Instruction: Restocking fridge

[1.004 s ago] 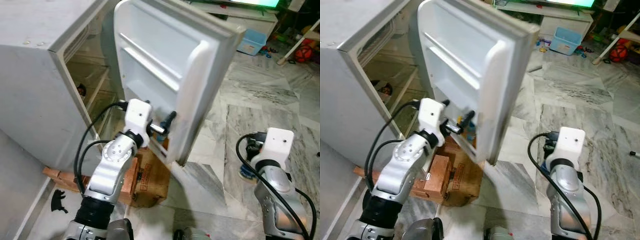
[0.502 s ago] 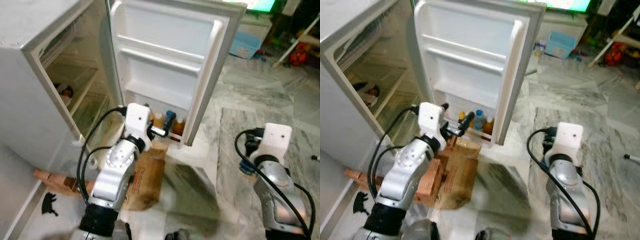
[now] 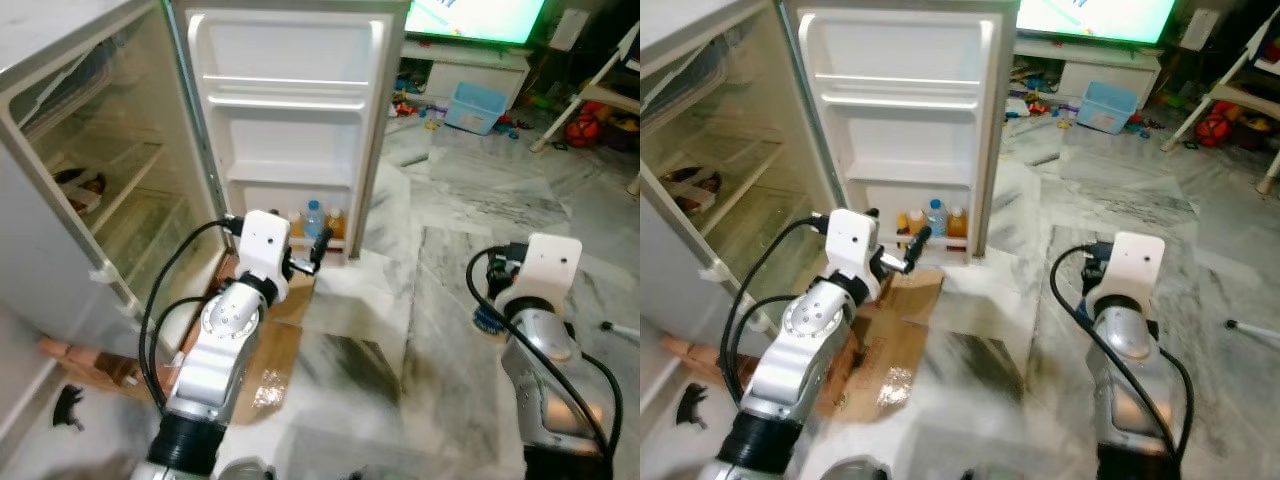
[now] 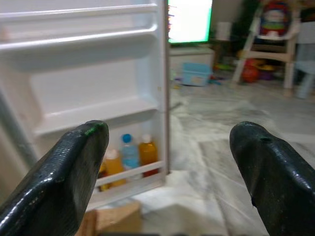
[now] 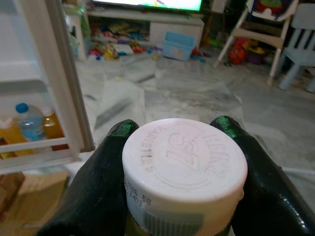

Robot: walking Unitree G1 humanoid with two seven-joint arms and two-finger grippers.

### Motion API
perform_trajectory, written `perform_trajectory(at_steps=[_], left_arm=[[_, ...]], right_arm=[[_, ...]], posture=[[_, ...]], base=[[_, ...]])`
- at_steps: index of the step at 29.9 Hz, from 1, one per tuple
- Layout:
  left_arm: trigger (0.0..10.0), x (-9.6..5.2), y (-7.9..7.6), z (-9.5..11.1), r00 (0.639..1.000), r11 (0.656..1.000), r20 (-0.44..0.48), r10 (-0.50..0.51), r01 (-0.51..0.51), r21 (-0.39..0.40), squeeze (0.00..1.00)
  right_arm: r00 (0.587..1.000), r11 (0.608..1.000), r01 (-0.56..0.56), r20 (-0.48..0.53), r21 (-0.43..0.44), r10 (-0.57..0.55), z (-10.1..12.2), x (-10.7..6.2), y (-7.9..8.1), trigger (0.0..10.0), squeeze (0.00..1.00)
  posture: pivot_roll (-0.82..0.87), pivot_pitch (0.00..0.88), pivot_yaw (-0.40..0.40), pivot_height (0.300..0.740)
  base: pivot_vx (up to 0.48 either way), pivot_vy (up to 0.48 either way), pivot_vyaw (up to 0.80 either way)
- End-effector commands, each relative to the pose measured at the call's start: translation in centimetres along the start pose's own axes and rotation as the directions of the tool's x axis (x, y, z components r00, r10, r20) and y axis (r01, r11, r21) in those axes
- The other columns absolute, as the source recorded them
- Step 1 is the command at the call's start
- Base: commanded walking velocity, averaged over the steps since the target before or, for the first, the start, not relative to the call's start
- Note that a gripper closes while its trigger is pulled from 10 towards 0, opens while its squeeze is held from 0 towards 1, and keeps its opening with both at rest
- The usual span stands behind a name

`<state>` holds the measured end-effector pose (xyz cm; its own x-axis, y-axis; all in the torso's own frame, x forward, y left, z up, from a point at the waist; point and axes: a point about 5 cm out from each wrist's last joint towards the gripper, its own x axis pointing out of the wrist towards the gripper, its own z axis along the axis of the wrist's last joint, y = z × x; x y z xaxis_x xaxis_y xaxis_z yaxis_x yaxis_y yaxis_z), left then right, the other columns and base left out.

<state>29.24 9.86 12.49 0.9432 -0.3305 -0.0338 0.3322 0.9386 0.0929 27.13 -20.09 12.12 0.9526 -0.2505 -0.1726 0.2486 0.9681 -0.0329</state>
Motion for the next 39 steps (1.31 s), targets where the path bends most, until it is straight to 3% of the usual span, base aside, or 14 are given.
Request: perform_trajectory(at_steps=[1, 5, 20, 39], left_arm=[[10.0, 0.3, -0.3, 0.2, 1.0, 1.0, 0.004, 0.004, -0.004, 0.016, 0.0], [10.0, 0.3, 0.0, 0.1, 1.0, 0.998, -0.003, 0.03, -0.029, 0.057, 0.0], [10.0, 0.2, 0.6, -0.7, 0.992, 0.991, -0.033, 0.124, -0.121, 0.064, 0.0], [10.0, 0.5, 0.3, -1.0, 0.984, 0.981, -0.048, 0.173, -0.168, 0.093, 0.0]], right_arm=[[0.998, 1.0, -0.002, 0.065, -0.001, 0.002, 1.4, 0.4, -0.1, 10.0, 0.0], [0.995, 1.0, -0.029, 0.096, -0.006, 0.03, 1.8, 0.6, 0.2, 10.0, 0.0], [0.979, 0.992, -0.12, 0.162, -0.028, 0.123, 3.0, 1.6, 1.7, 10.0, 0.0], [0.962, 0.983, -0.181, 0.199, -0.044, 0.186, 3.7, 2.4, 2.9, 10.0, 0.0]], posture=[[0.05, 0.021, -0.052, 0.74], [0.05, 0.015, -0.049, 0.74], [0.05, 0.001, -0.057, 0.74], [0.05, 0.0, -0.062, 0.74]], base=[[0.461, 0.0, 0.0], [0.467, 0.0, 0.0], [0.472, 0.0, 0.0], [0.444, 0.0, 0.8]])
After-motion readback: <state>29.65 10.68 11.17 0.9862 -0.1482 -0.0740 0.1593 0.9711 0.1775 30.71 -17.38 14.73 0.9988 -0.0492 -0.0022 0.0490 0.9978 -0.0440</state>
